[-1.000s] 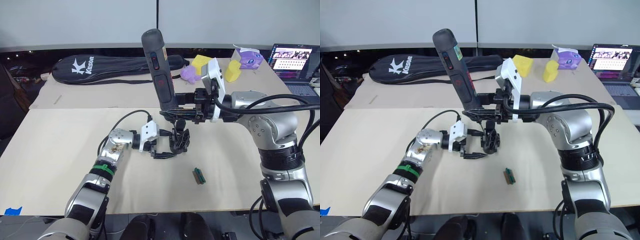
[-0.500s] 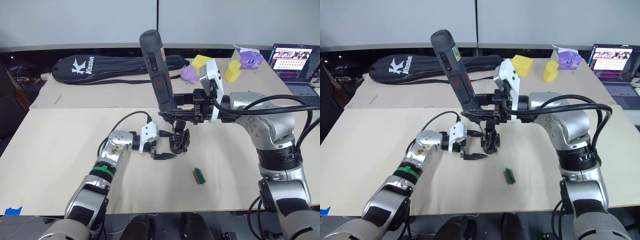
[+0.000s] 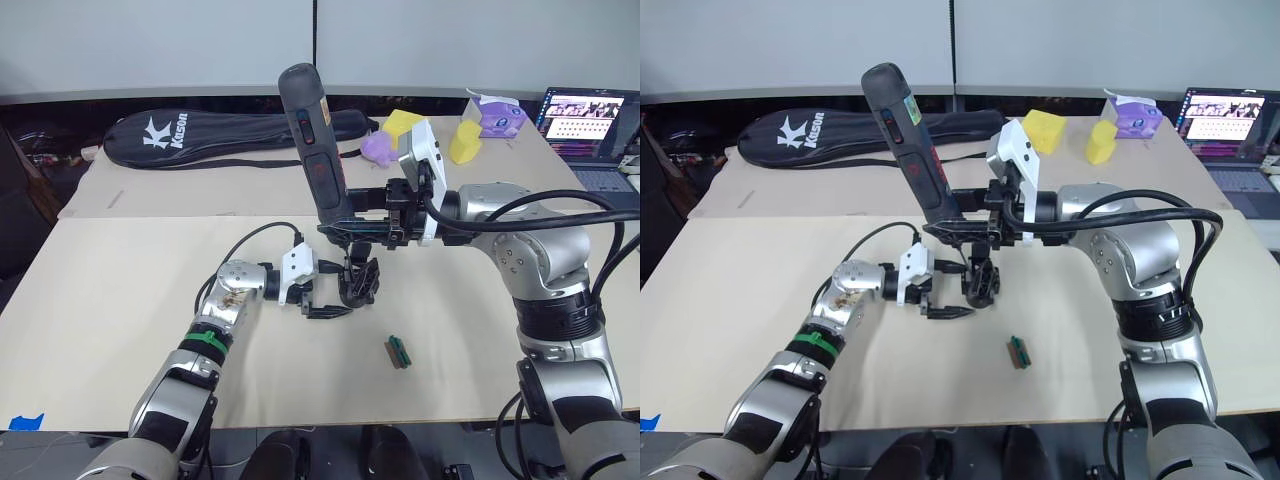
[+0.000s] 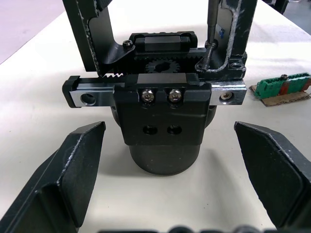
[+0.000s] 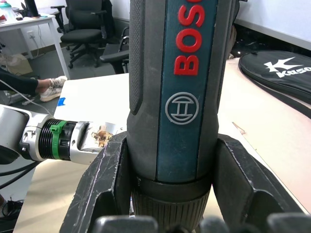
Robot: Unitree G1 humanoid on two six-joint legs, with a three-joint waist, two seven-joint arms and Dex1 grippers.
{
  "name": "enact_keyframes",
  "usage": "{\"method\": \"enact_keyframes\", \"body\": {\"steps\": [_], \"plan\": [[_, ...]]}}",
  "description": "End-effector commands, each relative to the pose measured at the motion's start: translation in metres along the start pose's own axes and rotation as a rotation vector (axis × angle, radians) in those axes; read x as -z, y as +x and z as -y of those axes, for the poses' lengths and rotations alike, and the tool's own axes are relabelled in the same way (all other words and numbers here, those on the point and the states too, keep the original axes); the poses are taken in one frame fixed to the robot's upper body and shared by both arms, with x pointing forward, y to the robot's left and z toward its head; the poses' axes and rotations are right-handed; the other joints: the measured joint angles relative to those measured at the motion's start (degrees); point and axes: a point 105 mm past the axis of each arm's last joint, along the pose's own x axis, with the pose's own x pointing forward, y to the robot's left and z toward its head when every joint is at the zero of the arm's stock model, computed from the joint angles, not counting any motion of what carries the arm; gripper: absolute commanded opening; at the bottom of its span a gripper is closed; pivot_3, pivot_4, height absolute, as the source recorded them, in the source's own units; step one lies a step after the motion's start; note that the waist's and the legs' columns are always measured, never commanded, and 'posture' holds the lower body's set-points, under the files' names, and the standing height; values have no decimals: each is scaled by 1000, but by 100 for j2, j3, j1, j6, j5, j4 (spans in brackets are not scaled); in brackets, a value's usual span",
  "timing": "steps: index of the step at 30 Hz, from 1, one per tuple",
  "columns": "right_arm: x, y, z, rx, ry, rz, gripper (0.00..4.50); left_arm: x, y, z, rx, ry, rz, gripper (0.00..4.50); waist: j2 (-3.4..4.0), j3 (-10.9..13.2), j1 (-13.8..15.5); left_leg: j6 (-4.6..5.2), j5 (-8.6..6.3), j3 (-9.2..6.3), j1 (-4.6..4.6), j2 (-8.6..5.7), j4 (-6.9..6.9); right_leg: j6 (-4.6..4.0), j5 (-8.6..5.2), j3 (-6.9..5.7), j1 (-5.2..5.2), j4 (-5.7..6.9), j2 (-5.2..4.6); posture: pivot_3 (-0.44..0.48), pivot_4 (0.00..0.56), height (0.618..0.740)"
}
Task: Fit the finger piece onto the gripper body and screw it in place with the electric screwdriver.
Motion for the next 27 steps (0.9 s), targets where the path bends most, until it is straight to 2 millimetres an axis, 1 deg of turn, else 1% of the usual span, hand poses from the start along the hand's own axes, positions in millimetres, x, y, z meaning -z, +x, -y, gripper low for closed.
{"method": "enact_keyframes", "body": {"steps": [1, 8, 27], "plan": [[-16, -4, -3, -8, -72, 41, 1920, -12, 1, -3, -2, 50, 25, 4500, 0, 0, 0, 0, 0, 0, 0, 0, 0, 0, 0, 0, 0, 0, 0, 0, 150, 723], [-19, -7, -2, -13, -75, 34, 1920, -11, 1, -3, -3, 51, 24, 4500, 0, 0, 0, 0, 0, 0, 0, 0, 0, 0, 0, -1, 0, 0, 0, 0, 150, 723], [-20, -5, 0, -8, -86, 39, 1920, -11, 4, -1, -5, 51, 32, 4500, 0, 0, 1, 0, 0, -1, 0, 0, 0, 0, 0, -1, 0, 0, -1, 0, 150, 723]]}}
